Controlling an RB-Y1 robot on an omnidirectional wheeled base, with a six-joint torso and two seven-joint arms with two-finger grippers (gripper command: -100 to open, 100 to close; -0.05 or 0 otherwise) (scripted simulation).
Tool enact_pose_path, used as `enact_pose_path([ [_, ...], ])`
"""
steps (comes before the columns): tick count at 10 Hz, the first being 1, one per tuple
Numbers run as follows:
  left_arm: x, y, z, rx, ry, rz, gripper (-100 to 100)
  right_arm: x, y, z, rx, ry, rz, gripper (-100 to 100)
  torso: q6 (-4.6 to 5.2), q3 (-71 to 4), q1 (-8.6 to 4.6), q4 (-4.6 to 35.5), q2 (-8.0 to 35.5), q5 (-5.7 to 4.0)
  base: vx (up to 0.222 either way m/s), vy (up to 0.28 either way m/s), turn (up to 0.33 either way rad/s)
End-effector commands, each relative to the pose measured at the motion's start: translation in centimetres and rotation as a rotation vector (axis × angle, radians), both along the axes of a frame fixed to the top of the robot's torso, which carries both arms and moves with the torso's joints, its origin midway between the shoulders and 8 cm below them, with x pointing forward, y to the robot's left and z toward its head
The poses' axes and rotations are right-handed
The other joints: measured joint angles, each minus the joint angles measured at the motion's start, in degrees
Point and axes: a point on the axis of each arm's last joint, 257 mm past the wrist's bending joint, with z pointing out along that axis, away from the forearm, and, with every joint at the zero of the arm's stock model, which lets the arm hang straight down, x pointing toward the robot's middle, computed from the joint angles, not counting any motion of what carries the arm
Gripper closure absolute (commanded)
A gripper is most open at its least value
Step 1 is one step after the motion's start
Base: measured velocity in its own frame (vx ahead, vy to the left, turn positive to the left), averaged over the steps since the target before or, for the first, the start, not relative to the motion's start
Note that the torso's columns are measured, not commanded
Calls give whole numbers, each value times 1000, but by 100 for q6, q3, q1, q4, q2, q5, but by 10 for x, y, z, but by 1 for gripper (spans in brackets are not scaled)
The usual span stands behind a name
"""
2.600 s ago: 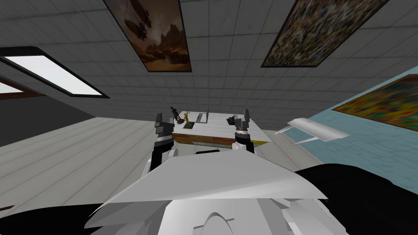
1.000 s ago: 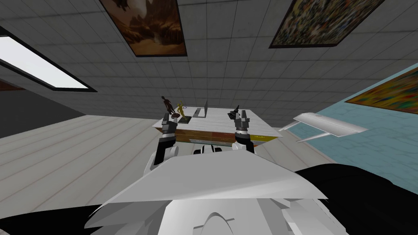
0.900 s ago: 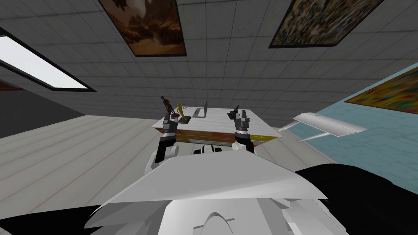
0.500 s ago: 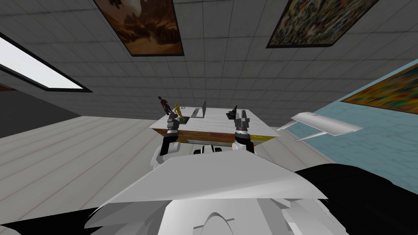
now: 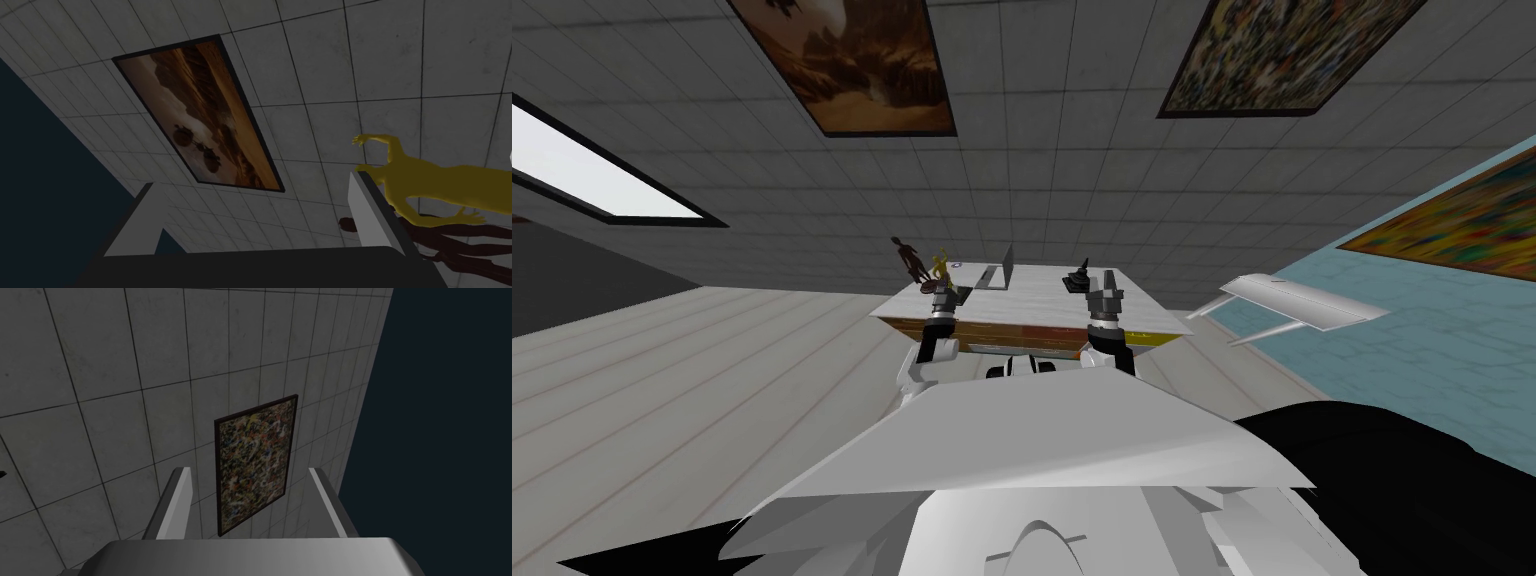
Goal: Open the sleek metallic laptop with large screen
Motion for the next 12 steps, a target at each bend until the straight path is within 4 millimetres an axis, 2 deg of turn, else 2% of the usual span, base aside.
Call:
enact_pose_path([
  [1,20,1,-6,21,23,5,-100,0,0,0,0,0,0,0,-2,0,5,0,0,0,11,-38,-18],
  [4,42,-1,-13,47,48,11,-100,0,0,0,0,0,0,0,-2,1,3,0,2,0,12,-49,-19],
  [5,43,-1,-15,47,52,11,-100,0,0,0,0,0,0,0,0,1,4,0,1,1,11,-31,-8],
  [7,64,-3,-17,73,70,16,-100,0,0,0,0,0,0,0,0,1,3,0,2,1,10,-43,-24],
  [10,78,-3,-30,85,105,21,-100,0,0,0,0,0,0,0,0,1,2,1,2,0,9,-42,-13],
  [11,88,-5,-27,99,108,23,-100,0,0,0,0,0,0,0,-2,2,6,1,4,1,10,-45,-18],
  [12,90,-4,-35,98,125,25,-100,0,0,0,0,0,0,0,0,1,2,0,1,1,9,-34,-10],
])
